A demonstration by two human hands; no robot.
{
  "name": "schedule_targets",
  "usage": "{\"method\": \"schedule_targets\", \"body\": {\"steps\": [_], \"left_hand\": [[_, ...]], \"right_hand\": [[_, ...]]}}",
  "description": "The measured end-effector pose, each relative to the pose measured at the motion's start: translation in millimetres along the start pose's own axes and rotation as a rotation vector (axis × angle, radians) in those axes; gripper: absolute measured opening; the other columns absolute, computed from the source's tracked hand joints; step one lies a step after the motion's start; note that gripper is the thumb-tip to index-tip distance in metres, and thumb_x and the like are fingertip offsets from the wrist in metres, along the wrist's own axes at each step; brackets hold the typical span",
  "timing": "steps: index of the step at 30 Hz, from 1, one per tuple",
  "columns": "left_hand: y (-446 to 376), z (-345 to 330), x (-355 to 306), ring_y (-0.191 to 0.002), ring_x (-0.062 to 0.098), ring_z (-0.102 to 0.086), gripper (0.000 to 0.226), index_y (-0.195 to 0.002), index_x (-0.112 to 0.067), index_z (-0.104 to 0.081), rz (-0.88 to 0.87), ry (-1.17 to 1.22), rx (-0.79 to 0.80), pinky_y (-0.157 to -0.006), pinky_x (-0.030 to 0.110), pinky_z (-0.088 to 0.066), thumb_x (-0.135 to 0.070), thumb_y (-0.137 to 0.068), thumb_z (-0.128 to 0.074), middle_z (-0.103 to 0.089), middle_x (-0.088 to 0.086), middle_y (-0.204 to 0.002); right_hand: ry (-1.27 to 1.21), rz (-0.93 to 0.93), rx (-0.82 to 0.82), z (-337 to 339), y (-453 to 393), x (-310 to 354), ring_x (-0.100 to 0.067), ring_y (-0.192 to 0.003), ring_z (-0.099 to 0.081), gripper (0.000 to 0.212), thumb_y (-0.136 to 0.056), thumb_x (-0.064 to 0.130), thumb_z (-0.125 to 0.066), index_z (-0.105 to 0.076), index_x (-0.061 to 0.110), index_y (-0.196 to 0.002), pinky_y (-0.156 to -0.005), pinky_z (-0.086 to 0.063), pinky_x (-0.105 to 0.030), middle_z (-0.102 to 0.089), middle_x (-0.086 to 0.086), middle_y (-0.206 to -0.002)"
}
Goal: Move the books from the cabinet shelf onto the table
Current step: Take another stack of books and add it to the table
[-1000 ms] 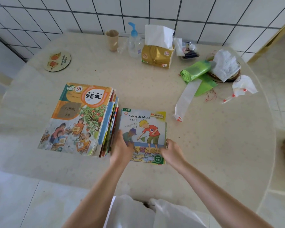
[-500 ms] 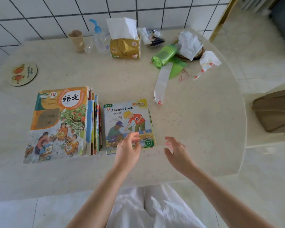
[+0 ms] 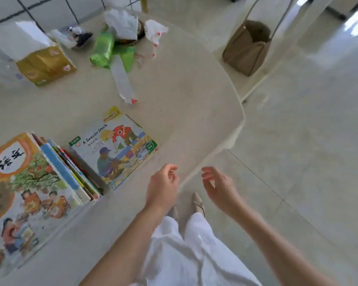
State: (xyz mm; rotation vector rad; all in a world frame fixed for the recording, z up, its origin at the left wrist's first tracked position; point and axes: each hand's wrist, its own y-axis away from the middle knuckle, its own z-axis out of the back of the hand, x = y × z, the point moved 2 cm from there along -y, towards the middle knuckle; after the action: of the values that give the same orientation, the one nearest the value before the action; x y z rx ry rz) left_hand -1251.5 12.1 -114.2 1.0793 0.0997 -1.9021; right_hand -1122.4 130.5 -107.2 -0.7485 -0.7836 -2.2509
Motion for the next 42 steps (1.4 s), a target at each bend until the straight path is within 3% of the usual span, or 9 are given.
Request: {"method": "schedule_targets", "body": {"steps": [4, 8, 12, 15, 20, 27, 33, 38, 42], "left_hand": [[21, -28, -12, -0.089, 0.023, -0.066, 0.022, -0.106, -0.019, -0.067, -0.029, -0.096, 0.127, -0.079, 0.031, -0.050, -0.013, -0.088, -0.056, -0.072, 0.001, -0.089], [40, -65, -38, -0.084, 0.020, -0.064, 0.023, -0.108, -0.020, -0.067, -0.172, -0.218, 0.295, -0.072, 0.023, -0.042, -0.015, -0.089, -0.055, -0.063, -0.007, -0.080], [71, -114, -74, -0.081, 0.017, -0.063, 0.022, -0.107, -0.019, -0.067, -0.340, -0.287, 0.439, -0.071, 0.021, -0.039, -0.014, -0.088, -0.057, -0.065, -0.006, -0.079], [104, -155, -100, -0.081, 0.017, -0.066, 0.021, -0.106, -0.018, -0.067, -0.449, -0.309, 0.549, -0.073, 0.024, -0.045, -0.012, -0.088, -0.058, -0.070, -0.002, -0.082], [194, -240, -128, -0.078, 0.015, -0.065, 0.021, -0.102, -0.019, -0.067, -0.574, -0.385, 0.665, -0.072, 0.025, -0.047, -0.015, -0.082, -0.061, -0.062, -0.010, -0.075], [333, -358, -141, -0.072, 0.008, -0.061, 0.023, -0.103, -0.019, -0.069, -0.676, -0.458, 0.868, -0.068, 0.021, -0.042, -0.013, -0.082, -0.061, -0.062, -0.011, -0.075], [447, -439, -162, -0.076, 0.012, -0.063, 0.022, -0.101, -0.024, -0.069, -0.829, -0.554, 1.101, -0.073, 0.026, -0.051, -0.015, -0.083, -0.059, -0.061, -0.012, -0.075], [516, -503, -184, -0.070, 0.006, -0.059, 0.024, -0.100, -0.026, -0.068, -0.927, -0.618, 1.240, -0.058, 0.006, -0.037, -0.014, -0.083, -0.057, -0.061, -0.014, -0.072], [560, -558, -210, -0.074, 0.006, -0.059, 0.024, -0.101, -0.026, -0.068, -0.983, -0.650, 1.320, -0.060, 0.007, -0.036, -0.014, -0.083, -0.057, -0.063, -0.012, -0.076]], "right_hand": [[-0.099, -0.152, -0.176, 9, 52, -24, -0.019, -0.093, -0.066, 0.027, -0.091, 0.006, -0.054, -0.061, 0.007, -0.117, -0.075, -0.037, -0.015, -0.071, -0.004, -0.101], [-0.170, -0.299, -0.321, 23, 109, -63, -0.017, -0.091, -0.066, 0.026, -0.091, 0.008, -0.055, -0.062, 0.008, -0.115, -0.073, -0.036, -0.012, -0.071, -0.004, -0.098], [-0.230, -0.473, -0.467, 40, 186, -113, -0.016, -0.092, -0.066, 0.026, -0.090, 0.008, -0.055, -0.062, 0.010, -0.115, -0.079, -0.043, -0.021, -0.071, -0.001, -0.097], [-0.276, -0.631, -0.558, 47, 248, -149, -0.017, -0.092, -0.066, 0.026, -0.091, 0.010, -0.054, -0.062, 0.011, -0.116, -0.081, -0.045, -0.024, -0.072, -0.001, -0.097], [-0.386, -0.850, -0.691, 49, 372, -206, -0.021, -0.091, -0.067, 0.026, -0.092, 0.013, -0.054, -0.061, 0.012, -0.118, -0.085, -0.050, -0.032, -0.072, -0.004, -0.098], [-0.499, -1.034, -0.858, 53, 525, -282, -0.021, -0.095, -0.065, 0.026, -0.094, 0.015, -0.055, -0.060, 0.013, -0.119, -0.086, -0.048, -0.031, -0.068, -0.003, -0.099], [-0.565, -1.160, -1.080, 71, 623, -329, -0.018, -0.097, -0.064, 0.026, -0.093, 0.015, -0.055, -0.061, 0.013, -0.118, -0.089, -0.048, -0.026, -0.070, -0.004, -0.102], [-0.612, -1.239, -1.210, 91, 680, -365, -0.019, -0.097, -0.064, 0.027, -0.093, 0.016, -0.054, -0.060, 0.012, -0.119, -0.091, -0.048, -0.030, -0.070, -0.005, -0.102], [-0.635, -1.300, -1.287, 115, 722, -398, -0.017, -0.096, -0.064, 0.026, -0.094, 0.018, -0.053, -0.060, 0.014, -0.119, -0.089, -0.048, -0.028, -0.068, -0.002, -0.101]]}}
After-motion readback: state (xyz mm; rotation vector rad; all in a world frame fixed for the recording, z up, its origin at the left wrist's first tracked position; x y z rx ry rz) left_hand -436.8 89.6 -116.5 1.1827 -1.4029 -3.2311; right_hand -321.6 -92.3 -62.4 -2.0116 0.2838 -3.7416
